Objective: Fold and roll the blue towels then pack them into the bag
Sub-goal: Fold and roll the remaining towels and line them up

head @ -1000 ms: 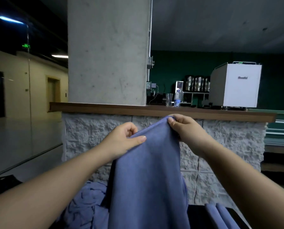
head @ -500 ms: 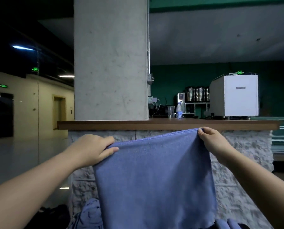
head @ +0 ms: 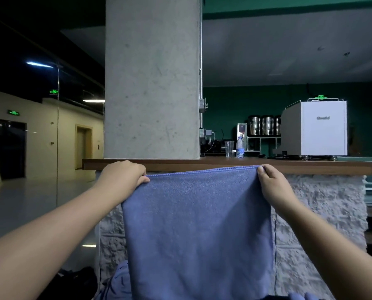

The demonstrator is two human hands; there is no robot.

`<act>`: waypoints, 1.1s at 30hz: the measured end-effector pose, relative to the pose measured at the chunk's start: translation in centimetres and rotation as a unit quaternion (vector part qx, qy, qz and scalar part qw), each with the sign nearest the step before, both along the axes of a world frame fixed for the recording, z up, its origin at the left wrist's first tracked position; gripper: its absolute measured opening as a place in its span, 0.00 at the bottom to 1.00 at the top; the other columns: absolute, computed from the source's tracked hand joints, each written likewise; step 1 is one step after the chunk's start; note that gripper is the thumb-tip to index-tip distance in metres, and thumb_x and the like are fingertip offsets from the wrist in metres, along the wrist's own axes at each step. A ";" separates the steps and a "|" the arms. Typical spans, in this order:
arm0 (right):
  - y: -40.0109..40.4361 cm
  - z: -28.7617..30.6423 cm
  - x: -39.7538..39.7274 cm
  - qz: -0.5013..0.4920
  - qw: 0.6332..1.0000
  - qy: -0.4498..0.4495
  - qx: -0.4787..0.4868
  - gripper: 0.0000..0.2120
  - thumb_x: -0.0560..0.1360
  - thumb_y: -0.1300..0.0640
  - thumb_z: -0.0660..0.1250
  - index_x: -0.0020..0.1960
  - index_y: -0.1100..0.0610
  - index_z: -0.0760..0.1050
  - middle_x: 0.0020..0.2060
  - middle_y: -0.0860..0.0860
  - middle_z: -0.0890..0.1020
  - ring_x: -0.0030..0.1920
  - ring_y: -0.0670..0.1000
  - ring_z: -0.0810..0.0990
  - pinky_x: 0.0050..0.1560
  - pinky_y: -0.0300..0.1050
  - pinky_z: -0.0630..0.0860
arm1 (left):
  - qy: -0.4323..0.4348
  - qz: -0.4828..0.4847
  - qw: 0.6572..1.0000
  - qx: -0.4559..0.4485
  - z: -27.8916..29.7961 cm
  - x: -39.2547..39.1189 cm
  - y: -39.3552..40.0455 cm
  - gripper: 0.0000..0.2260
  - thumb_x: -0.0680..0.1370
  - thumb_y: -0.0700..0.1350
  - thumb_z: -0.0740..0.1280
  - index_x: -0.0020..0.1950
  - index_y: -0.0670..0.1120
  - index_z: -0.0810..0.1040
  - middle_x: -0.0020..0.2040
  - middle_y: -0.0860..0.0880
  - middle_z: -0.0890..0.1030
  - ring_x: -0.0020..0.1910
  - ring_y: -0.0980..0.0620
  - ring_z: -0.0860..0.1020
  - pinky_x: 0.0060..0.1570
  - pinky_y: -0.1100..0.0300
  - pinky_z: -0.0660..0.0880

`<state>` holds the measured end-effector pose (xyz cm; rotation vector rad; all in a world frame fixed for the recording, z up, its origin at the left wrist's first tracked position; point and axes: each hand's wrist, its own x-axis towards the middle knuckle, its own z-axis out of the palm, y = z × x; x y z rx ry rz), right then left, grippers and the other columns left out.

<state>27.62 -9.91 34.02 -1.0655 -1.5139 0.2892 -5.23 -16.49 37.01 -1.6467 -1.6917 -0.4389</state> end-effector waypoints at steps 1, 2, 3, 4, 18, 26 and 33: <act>0.1 0.0 -0.2 -0.005 1.000 0.006 0.002 0.12 0.82 0.55 0.54 0.47 0.59 0.72 0.42 0.51 0.76 0.47 0.52 0.72 0.45 0.44 0.63 | -0.018 -0.009 1.000 0.001 0.1 0.0 0.0 0.13 0.79 0.56 0.58 0.53 0.52 0.78 0.50 0.50 0.80 0.51 0.49 0.77 0.47 0.56 0.73; 0.3 0.0 -0.4 -0.011 1.000 0.010 0.003 0.12 0.82 0.55 0.53 0.48 0.60 0.72 0.43 0.52 0.76 0.47 0.52 0.72 0.46 0.44 0.63 | -0.035 -0.023 0.999 0.001 0.1 0.0 0.1 0.12 0.80 0.55 0.59 0.53 0.50 0.78 0.51 0.49 0.80 0.52 0.49 0.76 0.48 0.57 0.71; 0.3 0.0 -0.5 -0.018 1.000 0.011 0.003 0.13 0.83 0.54 0.53 0.49 0.60 0.72 0.43 0.52 0.76 0.47 0.53 0.72 0.45 0.45 0.62 | -0.043 -0.037 0.998 0.002 0.0 -0.1 0.2 0.12 0.80 0.53 0.60 0.53 0.48 0.78 0.51 0.48 0.77 0.54 0.48 0.74 0.50 0.57 0.69; 0.4 0.0 -0.6 -0.024 1.000 0.012 0.003 0.14 0.83 0.54 0.52 0.49 0.61 0.71 0.42 0.52 0.75 0.46 0.53 0.72 0.45 0.45 0.62 | -0.049 -0.047 0.998 0.002 -0.3 -0.2 0.2 0.11 0.80 0.52 0.60 0.53 0.48 0.78 0.50 0.48 0.74 0.55 0.47 0.72 0.51 0.58 0.67; 0.0 -1.4 0.2 0.083 0.952 0.212 -0.204 0.18 0.79 0.52 0.62 0.51 0.69 0.77 0.41 0.59 0.80 0.41 0.55 0.76 0.41 0.45 0.68 | -0.675 -0.237 0.697 -0.053 -3.3 0.0 -1.0 0.13 0.75 0.49 0.70 0.35 0.43 0.73 0.31 0.46 0.75 0.31 0.50 0.71 0.33 0.60 0.64; -1.9 -1.4 -3.0 0.224 0.923 0.250 -0.187 0.10 0.80 0.53 0.61 0.51 0.60 0.73 0.36 0.56 0.74 0.32 0.51 0.70 0.33 0.42 0.66 | -0.754 -0.396 0.511 -0.119 -3.2 4.2 -2.3 0.04 0.78 0.39 0.62 0.44 0.44 0.74 0.33 0.48 0.77 0.29 0.58 0.76 0.31 0.66 0.76; -6.4 -0.3 -7.0 0.311 0.932 0.149 -0.107 0.10 0.80 0.56 0.62 0.47 0.62 0.76 0.36 0.57 0.78 0.36 0.51 0.75 0.34 0.41 0.71 | -0.601 -0.487 0.590 -0.229 -2.7 8.7 -5.0 0.14 0.72 0.31 0.68 0.54 0.42 0.74 0.48 0.47 0.83 0.47 0.53 0.80 0.46 0.62 0.76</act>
